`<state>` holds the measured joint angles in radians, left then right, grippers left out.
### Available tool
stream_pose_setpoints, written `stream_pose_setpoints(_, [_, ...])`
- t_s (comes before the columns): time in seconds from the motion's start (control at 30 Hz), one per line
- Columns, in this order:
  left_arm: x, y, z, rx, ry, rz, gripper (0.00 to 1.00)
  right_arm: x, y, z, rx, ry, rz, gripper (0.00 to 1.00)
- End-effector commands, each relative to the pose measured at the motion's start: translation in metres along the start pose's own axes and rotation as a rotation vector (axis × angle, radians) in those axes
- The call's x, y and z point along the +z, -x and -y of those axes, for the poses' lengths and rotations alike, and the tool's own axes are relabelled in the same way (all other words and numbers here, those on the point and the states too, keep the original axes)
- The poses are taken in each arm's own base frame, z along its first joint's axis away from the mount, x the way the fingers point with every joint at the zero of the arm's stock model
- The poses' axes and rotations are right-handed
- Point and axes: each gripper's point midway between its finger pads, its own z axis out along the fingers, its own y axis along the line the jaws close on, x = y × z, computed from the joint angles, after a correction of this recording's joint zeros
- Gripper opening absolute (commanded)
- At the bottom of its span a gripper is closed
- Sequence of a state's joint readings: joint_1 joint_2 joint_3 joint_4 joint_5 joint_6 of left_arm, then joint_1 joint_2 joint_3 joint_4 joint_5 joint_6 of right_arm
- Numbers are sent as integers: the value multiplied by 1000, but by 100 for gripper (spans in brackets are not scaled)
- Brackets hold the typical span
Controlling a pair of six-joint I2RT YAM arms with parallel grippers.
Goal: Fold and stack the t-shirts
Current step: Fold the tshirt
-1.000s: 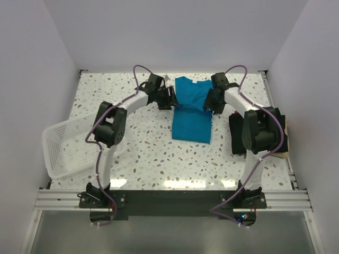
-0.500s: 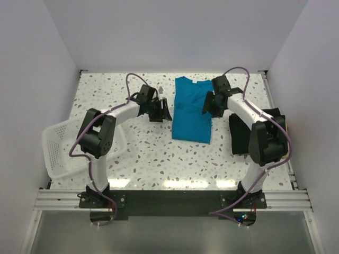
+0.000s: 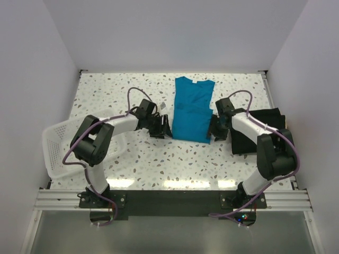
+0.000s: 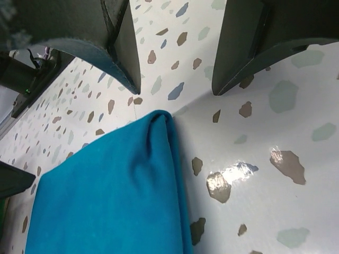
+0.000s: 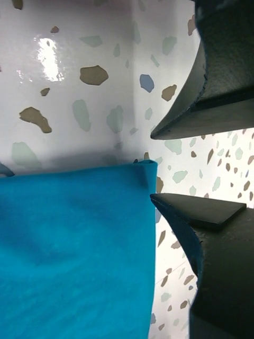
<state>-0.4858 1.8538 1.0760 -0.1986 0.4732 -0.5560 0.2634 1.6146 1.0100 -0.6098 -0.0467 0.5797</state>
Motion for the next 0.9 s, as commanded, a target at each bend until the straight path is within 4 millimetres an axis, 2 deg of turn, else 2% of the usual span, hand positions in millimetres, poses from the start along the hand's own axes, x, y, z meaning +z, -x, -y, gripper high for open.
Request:
stream_pose_setpoints(0.0, [-10,10,18,42,-70,53,61,-1,0,-9,21,58,23,48])
stream_pose_setpoints(0.27, [-4,7,22,36,-89,51,61,14,-15,-2,20,54,-20,44])
stream_pose_setpoints(0.57, [11,9,22,31,-101,29,61,26,-14,-3,6,54,-34,39])
stream_pose_setpoints(0.87, [25,1,25,29,-120,-15,57,30,-15,-3,-4,51,-50,29])
